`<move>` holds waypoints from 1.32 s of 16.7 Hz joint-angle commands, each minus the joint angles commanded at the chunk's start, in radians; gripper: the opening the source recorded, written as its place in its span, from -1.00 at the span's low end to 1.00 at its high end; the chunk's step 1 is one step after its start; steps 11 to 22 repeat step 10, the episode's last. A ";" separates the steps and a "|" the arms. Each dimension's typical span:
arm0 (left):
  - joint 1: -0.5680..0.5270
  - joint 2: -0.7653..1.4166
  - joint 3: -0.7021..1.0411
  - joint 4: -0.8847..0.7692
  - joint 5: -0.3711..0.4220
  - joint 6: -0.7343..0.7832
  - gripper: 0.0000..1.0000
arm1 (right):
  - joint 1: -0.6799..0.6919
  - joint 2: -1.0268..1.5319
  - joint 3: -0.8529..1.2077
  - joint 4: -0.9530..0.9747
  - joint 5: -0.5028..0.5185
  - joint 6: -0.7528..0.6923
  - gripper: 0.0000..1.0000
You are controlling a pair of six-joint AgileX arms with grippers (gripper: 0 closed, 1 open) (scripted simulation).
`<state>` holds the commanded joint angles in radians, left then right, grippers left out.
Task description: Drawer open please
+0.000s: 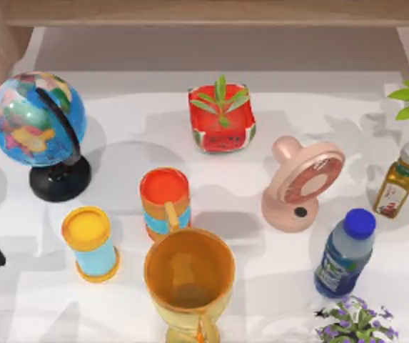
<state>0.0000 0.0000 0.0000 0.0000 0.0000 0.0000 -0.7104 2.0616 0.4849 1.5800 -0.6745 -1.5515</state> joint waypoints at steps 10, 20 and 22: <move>0.000 0.000 0.000 0.000 0.000 0.000 1.00 | 0.000 0.000 0.000 0.000 0.000 0.000 1.00; 0.000 0.000 0.000 0.000 0.000 0.000 1.00 | 0.000 0.000 0.000 0.000 0.000 0.000 1.00; 0.000 0.000 0.000 0.000 0.000 0.000 1.00 | 0.000 0.000 0.000 0.000 0.000 0.000 1.00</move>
